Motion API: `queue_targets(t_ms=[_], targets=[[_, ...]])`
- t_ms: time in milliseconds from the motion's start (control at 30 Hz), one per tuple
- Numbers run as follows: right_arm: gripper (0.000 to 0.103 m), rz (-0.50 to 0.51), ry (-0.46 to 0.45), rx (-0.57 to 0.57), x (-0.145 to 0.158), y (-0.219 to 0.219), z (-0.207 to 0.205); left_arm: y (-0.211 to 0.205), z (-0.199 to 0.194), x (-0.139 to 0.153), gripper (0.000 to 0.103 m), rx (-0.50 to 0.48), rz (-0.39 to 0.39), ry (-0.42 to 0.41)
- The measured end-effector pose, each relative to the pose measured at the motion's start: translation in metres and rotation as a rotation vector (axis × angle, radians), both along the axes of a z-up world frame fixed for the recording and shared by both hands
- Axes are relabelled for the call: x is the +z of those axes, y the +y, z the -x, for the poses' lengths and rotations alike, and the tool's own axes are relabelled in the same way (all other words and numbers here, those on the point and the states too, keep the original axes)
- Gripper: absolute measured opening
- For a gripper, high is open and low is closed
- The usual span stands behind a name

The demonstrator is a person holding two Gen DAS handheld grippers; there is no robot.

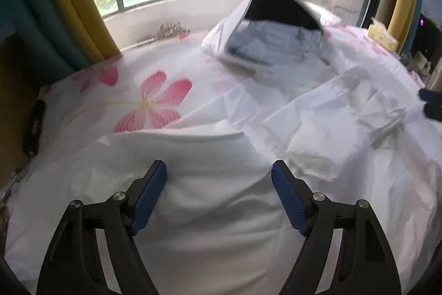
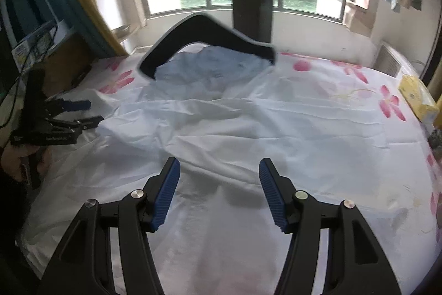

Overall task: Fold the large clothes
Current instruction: 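Grasp the other sleeve with the left tool and lift it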

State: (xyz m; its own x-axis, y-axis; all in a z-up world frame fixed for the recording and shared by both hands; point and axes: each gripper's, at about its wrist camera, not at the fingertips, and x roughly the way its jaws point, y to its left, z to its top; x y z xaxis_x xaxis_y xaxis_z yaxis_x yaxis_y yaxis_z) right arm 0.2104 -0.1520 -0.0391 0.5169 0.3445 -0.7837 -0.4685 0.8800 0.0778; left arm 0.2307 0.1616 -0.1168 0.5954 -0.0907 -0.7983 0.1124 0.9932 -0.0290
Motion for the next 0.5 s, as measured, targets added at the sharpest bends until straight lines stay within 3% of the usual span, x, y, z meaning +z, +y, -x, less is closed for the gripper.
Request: queue_targets(t_ms=[67, 167, 233, 300, 500], targets=[[0.06, -0.007, -0.003, -0.016, 0.0, -0.005, -0.001, -0.002, 0.001, -0.001, 0.08, -0.016, -0.022, -0.01], [0.06, -0.005, -0.006, -0.04, -0.002, -0.012, -0.001, -0.001, 0.001, 0.0, 0.068, -0.013, -0.047, -0.016], [0.06, -0.013, -0.005, -0.051, -0.002, -0.018, -0.002, 0.003, 0.001, 0.003, 0.042, -0.011, -0.036, -0.023], [0.06, -0.014, -0.008, -0.058, 0.0, -0.021, -0.002, 0.011, 0.0, 0.006, 0.01, 0.015, -0.023, -0.025], [0.06, -0.034, -0.03, -0.066, 0.008, -0.03, 0.003, 0.027, 0.01, 0.032, 0.006, 0.077, 0.005, -0.102]])
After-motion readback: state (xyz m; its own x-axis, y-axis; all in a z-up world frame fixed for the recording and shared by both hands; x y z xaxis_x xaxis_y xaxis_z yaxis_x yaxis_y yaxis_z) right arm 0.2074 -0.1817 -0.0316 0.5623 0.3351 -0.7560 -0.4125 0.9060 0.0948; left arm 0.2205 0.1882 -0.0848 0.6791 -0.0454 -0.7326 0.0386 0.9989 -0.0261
